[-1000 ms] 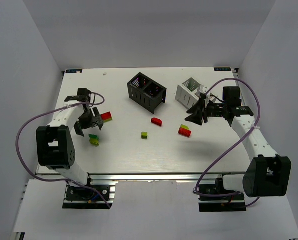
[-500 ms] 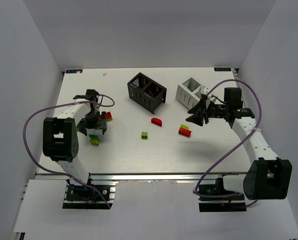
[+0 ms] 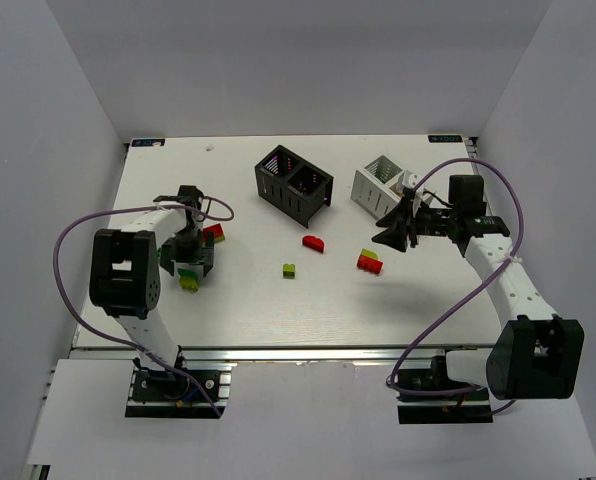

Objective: Sort the legos into containers by color

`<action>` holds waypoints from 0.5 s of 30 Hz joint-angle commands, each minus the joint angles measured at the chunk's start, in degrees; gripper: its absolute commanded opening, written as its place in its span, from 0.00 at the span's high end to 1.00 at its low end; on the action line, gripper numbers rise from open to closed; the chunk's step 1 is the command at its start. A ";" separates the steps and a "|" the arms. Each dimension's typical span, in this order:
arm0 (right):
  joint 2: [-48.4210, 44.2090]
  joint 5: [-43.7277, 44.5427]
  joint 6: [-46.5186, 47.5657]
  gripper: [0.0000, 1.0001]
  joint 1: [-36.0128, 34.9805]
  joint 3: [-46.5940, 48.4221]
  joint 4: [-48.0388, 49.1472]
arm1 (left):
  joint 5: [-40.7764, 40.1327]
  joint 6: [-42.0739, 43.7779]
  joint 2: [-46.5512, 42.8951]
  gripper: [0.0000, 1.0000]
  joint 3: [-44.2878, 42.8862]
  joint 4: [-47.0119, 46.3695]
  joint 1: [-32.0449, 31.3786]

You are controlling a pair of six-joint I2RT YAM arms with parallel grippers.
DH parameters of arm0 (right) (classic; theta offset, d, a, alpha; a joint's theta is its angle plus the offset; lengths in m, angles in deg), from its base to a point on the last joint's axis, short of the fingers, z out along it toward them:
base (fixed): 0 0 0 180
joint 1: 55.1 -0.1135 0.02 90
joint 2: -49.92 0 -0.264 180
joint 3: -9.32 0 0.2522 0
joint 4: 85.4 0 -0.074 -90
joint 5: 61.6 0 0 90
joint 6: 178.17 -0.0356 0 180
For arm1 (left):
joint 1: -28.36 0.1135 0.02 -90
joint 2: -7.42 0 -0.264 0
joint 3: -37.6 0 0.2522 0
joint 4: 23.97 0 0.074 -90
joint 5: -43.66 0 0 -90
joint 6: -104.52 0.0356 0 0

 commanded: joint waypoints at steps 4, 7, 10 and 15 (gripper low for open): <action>-1.54 -0.02 -0.16 0.48 0.54 0.86 1.01 | -0.88 0.31 -0.81 0.11 1.88 -2.06 -0.63; -1.37 -0.11 -0.25 0.48 0.54 0.94 1.09 | -0.80 0.31 -0.81 0.15 2.49 -2.24 -0.63; -1.19 -0.11 -0.42 0.48 0.63 1.12 1.09 | -0.97 -0.04 -1.34 0.16 2.76 -2.50 -0.63; -1.19 -0.11 -0.34 0.48 0.63 1.29 1.09 | -0.88 -0.48 -1.60 0.19 2.58 -2.24 -0.72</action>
